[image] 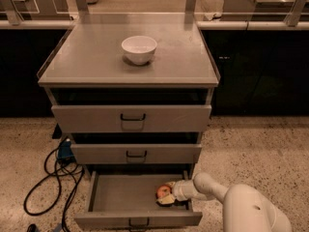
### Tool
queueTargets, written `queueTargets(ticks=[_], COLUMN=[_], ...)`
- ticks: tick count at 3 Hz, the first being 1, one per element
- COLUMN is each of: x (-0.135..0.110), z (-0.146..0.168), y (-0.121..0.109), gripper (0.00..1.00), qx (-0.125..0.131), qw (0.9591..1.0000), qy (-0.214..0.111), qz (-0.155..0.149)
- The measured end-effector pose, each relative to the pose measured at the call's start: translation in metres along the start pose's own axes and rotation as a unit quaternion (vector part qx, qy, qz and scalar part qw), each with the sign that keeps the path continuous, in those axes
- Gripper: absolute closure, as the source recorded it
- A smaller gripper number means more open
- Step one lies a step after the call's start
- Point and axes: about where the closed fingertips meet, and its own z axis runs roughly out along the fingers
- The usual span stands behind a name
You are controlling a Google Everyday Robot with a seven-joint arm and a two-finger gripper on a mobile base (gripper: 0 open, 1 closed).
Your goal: Place apple into bottom drawer
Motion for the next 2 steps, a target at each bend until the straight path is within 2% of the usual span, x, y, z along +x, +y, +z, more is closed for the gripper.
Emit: queueTargets(ticks=[1,2], x=[0.0000,0.0000], z=[0.0000,0.0001], y=[0.0000,0.0001], gripper=[0.00,0.00], qx=[0.000,0.000], qw=[1.0000,1.0000], qy=[0.000,0.000], qz=[0.000,0.000])
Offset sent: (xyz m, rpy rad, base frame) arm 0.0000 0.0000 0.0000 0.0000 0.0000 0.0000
